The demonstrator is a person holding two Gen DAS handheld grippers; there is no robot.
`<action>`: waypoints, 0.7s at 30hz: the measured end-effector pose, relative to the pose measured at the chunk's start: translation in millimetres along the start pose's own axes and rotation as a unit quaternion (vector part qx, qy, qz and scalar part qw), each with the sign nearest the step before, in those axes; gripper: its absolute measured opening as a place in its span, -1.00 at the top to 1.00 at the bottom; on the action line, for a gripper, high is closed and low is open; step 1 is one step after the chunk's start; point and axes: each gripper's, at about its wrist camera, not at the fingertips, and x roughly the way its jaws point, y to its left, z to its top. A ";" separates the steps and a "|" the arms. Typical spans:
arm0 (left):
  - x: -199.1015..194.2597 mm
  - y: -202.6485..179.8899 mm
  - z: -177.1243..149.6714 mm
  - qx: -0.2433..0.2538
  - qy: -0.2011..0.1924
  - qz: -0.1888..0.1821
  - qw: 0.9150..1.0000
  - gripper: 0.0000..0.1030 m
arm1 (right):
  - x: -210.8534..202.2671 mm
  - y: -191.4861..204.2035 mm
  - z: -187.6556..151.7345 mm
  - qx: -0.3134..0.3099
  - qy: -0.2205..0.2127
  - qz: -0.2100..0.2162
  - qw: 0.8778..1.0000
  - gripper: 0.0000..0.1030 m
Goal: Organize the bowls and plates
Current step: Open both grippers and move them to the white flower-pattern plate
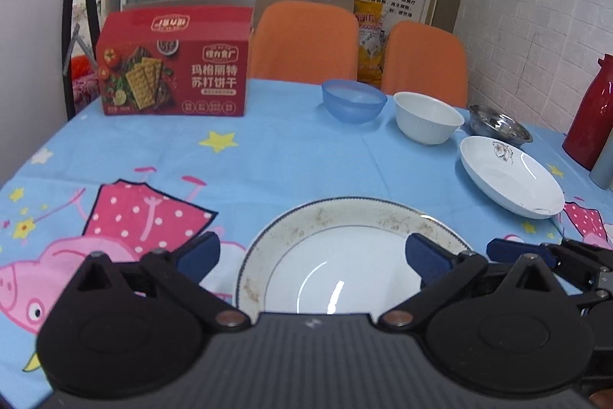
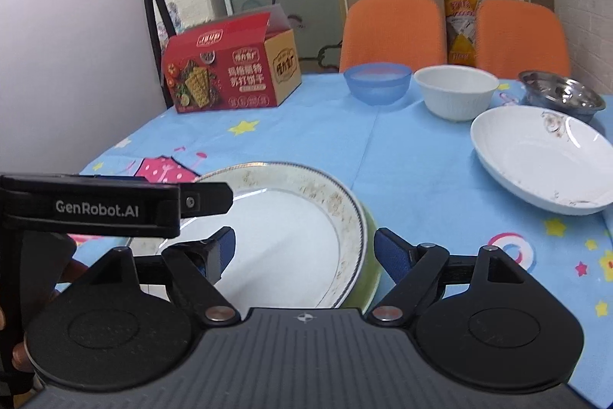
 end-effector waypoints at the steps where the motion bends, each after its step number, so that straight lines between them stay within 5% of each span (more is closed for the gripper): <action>1: -1.3 -1.3 1.4 0.000 -0.002 0.000 1.000 -0.99 | -2.9 -1.7 1.8 -0.001 -0.004 -0.002 1.000 -1.00; 21: 15.5 -82.0 5.6 0.058 0.035 -0.038 0.997 -0.99 | -63.3 -124.2 -30.7 0.141 -0.027 -0.093 0.985 -1.00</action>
